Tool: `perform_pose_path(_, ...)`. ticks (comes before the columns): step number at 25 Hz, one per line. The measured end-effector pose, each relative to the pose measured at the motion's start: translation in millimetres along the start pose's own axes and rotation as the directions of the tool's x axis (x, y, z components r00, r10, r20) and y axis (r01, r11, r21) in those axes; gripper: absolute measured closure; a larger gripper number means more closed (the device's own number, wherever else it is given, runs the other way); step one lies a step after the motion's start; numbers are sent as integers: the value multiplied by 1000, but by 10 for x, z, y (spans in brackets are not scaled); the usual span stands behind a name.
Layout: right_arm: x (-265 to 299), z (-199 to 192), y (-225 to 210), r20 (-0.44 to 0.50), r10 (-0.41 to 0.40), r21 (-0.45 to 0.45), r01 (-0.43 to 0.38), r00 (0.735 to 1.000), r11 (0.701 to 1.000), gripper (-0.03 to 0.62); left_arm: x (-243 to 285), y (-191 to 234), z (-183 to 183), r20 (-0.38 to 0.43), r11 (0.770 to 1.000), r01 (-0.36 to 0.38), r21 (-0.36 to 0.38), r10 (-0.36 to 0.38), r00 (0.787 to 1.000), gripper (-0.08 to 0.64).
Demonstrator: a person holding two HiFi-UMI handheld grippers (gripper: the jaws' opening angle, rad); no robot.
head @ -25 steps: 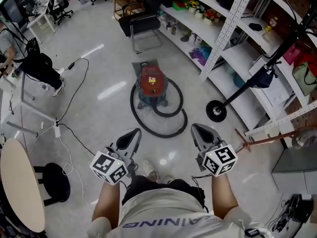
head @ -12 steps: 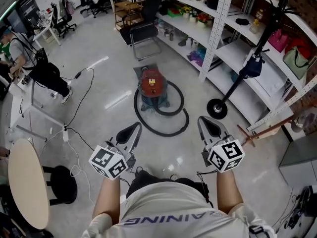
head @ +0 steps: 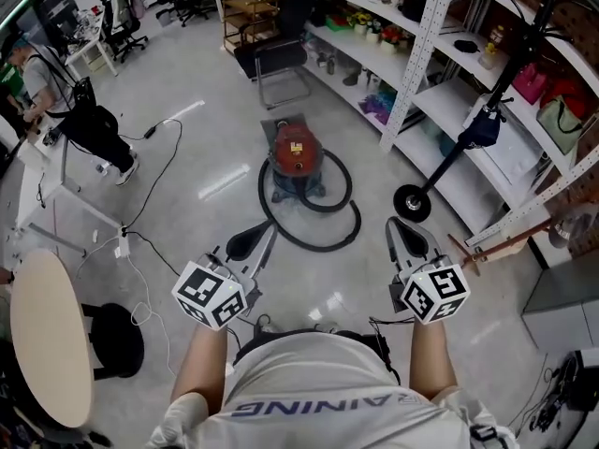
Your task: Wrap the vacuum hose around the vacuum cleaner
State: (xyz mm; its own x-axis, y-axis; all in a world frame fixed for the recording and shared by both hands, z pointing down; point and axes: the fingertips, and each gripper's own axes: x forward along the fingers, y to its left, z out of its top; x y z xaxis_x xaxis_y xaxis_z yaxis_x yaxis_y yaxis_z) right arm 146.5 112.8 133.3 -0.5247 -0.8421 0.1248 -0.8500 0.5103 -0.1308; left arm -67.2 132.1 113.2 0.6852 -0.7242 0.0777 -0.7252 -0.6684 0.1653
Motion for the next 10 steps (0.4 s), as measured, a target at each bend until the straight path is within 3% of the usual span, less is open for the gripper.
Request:
perform_pose_path(5,257,32,506,-36,15,-67,-17,999,998,581,-384,390,48,29,999,-16,-35,17,999,543)
perform_pose_path(10,381,90,814,-48,22,-111,-28,999,993,581,-599,613,142,53,999,-23,-24,24,998,543)
